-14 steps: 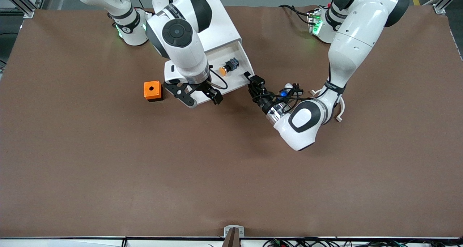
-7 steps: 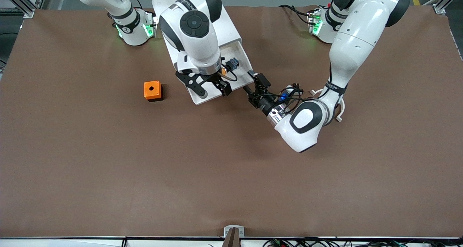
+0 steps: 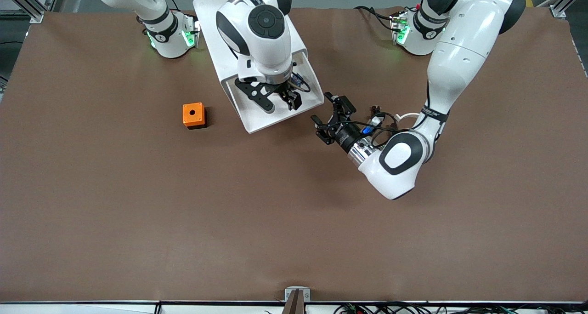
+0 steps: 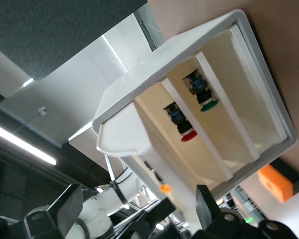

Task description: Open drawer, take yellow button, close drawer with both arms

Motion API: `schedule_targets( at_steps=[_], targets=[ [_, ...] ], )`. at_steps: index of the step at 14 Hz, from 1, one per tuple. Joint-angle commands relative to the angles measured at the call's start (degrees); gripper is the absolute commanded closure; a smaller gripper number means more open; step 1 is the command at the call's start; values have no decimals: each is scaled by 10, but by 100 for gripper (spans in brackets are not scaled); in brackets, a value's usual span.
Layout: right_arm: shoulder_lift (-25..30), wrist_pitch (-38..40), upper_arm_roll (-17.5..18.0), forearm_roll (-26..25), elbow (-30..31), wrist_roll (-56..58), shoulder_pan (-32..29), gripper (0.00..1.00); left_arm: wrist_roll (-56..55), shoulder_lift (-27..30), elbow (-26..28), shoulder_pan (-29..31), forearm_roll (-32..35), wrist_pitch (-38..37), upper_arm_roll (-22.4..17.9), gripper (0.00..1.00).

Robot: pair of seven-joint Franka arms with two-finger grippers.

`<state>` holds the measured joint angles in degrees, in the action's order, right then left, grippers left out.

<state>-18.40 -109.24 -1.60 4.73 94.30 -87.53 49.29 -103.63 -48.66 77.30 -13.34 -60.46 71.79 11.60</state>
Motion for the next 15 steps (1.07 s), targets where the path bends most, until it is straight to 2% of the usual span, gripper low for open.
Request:
schedule_targets(
  at_steps=[1,6,8,12,15],
  targets=[
    [6,7,-6,-5,4,-33,19,0,46,3,-17,0,8,-13,-2,0],
    [5,-4,-6,-3,3,-67,38,0,157,8,-57,-4,70,-10,-6,0],
    [5,-8,-6,-2,1,-76,46,0,214,26,-64,-6,104,1,-6,0],
    [1,-8,-6,-2,1,-85,55,0,308,73,-63,-25,187,54,4,0],
    [-13,-10,-6,-6,0,-108,67,0,366,109,-60,-44,255,119,4,0]
  ],
)
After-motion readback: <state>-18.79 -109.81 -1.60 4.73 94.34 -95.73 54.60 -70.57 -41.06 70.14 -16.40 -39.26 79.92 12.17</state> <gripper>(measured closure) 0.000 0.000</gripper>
